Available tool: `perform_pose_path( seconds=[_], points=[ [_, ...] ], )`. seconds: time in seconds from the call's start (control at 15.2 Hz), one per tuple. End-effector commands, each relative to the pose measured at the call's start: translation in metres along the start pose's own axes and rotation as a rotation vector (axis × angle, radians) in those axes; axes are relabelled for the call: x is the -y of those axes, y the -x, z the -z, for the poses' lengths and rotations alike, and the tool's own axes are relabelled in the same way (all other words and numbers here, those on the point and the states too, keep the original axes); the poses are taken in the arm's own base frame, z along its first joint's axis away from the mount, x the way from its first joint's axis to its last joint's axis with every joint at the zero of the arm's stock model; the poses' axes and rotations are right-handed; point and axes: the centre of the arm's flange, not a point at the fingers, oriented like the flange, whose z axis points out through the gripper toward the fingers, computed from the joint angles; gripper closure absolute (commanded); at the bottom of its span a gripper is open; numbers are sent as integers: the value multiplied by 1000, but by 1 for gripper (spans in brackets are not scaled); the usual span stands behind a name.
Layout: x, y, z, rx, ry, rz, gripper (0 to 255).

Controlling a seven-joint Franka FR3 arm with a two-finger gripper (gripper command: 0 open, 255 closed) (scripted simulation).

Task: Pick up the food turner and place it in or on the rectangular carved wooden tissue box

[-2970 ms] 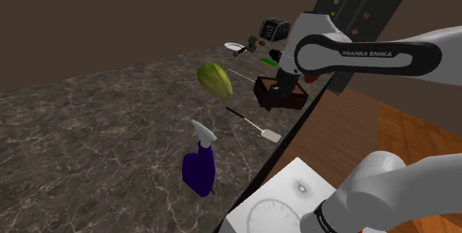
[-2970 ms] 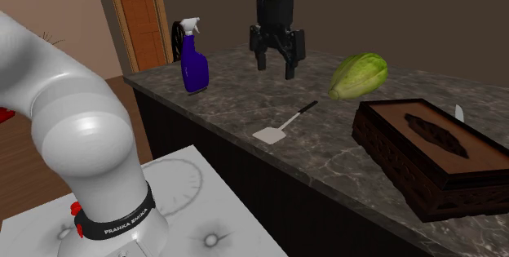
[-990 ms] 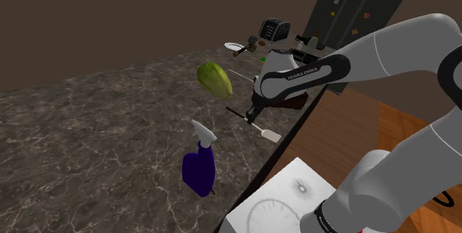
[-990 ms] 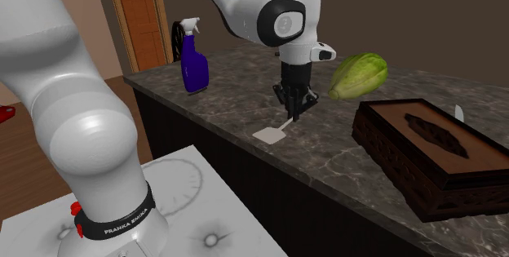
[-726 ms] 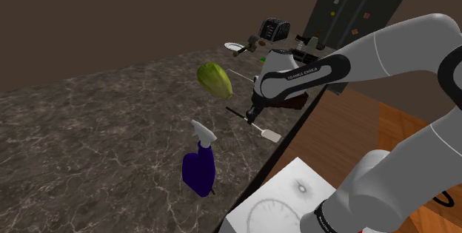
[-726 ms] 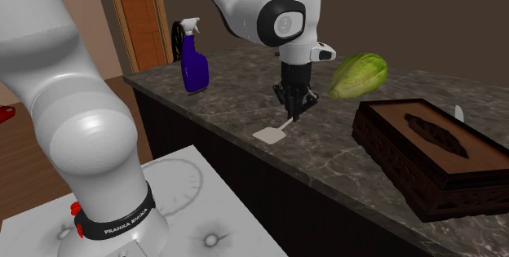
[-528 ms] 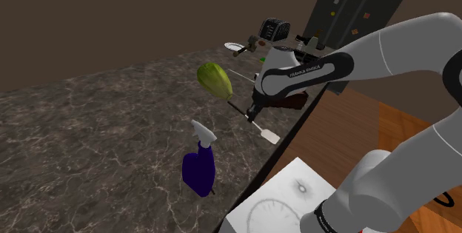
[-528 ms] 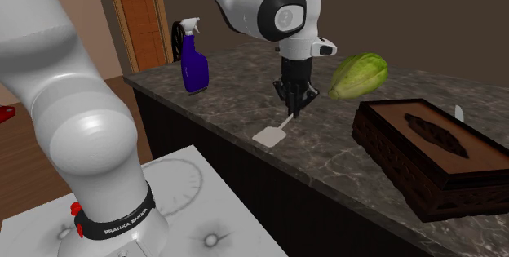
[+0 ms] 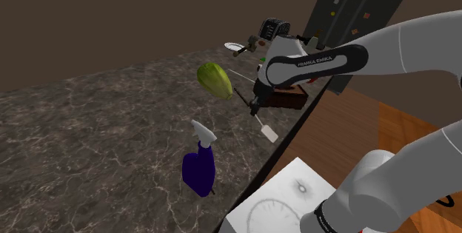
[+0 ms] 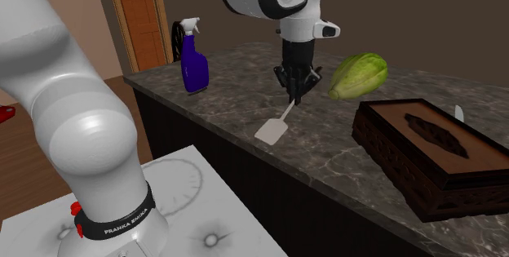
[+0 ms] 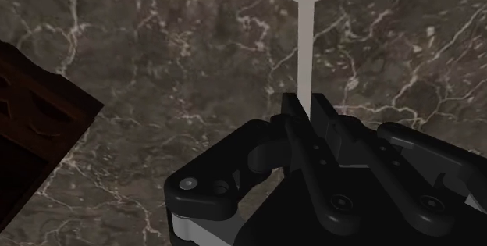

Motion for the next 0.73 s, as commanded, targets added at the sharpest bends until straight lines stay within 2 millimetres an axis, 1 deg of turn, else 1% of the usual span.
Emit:
perform_pose_path(
  seconds=[0.0,0.66],
  points=[
    [0,-1,11,0,0,0,255],
    [0,-4,63,0,0,0,255]
  ],
)
